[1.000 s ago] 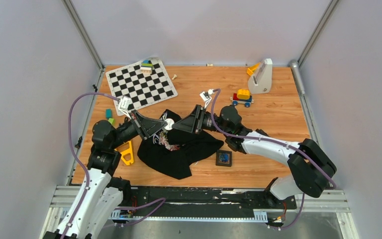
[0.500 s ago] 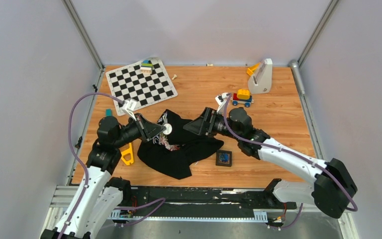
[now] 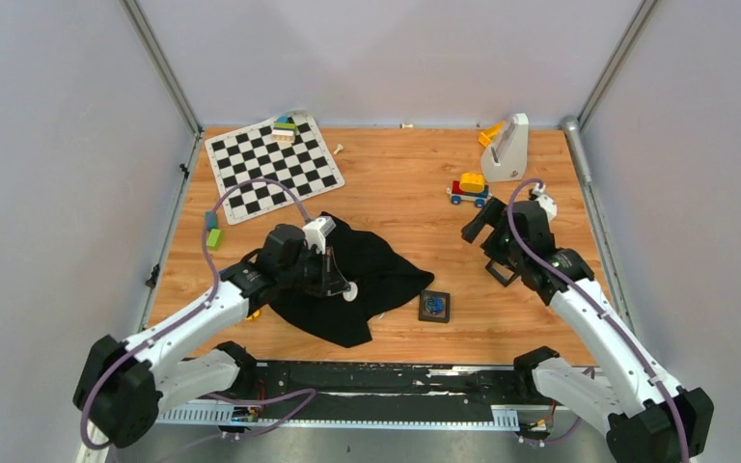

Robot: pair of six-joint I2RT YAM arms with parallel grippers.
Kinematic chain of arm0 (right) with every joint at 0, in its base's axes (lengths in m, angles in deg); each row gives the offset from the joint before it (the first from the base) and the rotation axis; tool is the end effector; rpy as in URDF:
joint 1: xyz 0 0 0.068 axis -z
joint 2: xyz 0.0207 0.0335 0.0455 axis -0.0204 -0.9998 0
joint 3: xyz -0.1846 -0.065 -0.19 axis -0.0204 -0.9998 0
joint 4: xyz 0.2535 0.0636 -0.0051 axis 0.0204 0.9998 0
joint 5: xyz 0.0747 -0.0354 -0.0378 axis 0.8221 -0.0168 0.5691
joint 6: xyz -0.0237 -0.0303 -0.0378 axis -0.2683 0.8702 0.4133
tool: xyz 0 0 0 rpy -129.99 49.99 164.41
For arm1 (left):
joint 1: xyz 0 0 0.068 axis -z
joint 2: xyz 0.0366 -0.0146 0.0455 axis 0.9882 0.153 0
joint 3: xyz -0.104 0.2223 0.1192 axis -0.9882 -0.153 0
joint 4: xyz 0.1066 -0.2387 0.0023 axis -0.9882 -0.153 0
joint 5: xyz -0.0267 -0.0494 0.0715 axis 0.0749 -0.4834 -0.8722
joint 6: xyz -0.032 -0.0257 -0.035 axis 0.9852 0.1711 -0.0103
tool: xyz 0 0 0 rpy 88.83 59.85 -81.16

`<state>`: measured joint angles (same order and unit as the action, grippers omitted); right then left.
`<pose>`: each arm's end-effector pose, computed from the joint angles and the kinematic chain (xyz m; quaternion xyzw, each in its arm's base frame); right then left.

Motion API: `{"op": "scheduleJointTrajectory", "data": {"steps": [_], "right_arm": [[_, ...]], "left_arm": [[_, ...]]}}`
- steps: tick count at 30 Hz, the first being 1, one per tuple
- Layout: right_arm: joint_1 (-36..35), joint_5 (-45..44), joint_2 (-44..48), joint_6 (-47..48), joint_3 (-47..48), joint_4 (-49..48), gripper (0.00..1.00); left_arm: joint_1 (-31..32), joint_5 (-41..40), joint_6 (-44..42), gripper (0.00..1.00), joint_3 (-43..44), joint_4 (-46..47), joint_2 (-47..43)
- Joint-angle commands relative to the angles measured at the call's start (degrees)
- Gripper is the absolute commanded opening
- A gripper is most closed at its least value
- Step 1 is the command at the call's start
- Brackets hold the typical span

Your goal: Remove the brooch from the garment

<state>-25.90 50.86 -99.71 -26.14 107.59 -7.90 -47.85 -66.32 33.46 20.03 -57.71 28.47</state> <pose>0.1824 0.0780 0.2862 0.1894 0.8823 0.1839 0.3896 0.1638 -0.1240 0.2317 0.0930 0.8767 -0.3850 0.2732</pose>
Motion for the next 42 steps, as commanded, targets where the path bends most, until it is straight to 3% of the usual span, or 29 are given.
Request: {"op": "scheduleJointTrajectory", "data": {"steps": [1, 4, 7, 12, 16, 22, 26, 29, 32, 42], "right_arm": [[5.7, -8.4, 1.4, -3.9, 3.4, 13.8, 1.0], [7.7, -11.0, 1.3, -12.8, 3.1, 17.4, 1.0], [9.9, -10.0, -0.1, -18.7, 3.5, 19.5, 0.98], [11.5, -15.5, -4.3, -19.4, 5.6, 21.7, 0.97], [16.6, -14.1, -6.3, -20.5, 4.6, 22.2, 0.97], [19.6, -11.2, -9.8, -22.7, 3.9, 20.5, 1.0], [20.6, -7.8, -12.6, -21.6, 4.5, 16.7, 1.0], [20.6, -5.9, -15.6, -7.0, 6.0, 9.7, 1.0], [20.6, -6.5, -19.7, 0.2, 8.2, 9.5, 1.0], [20.3, -6.0, -24.2, 0.9, 7.3, 10.1, 0.99]], "left_arm": [[1.5, -1.7, -0.9, 0.0, 1.2, 4.4, 7.6], [1.3, -2.8, 2.1, 0.0, 0.8, 7.7, 12.7], [-3.6, -6.0, 5.6, 0.0, 0.0, 10.6, 18.5], [-15.7, -11.2, 6.6, 0.0, 1.6, 13.8, 26.7], [-17.6, -11.1, 3.0, 0.0, 5.3, 13.9, 29.6], [-16.2, 3.3, -1.2, 0.0, 1.1, 24.5, 23.4], [-14.0, 5.2, -2.7, 0.0, -2.8, 28.7, 16.4], [-12.1, 5.4, -3.4, 0.0, -5.3, 31.3, 10.7], [-10.8, 4.8, -3.5, 0.0, -6.9, 32.7, 7.5], [-10.7, 4.7, -3.3, 0.0, -7.2, 32.7, 6.5]]}}
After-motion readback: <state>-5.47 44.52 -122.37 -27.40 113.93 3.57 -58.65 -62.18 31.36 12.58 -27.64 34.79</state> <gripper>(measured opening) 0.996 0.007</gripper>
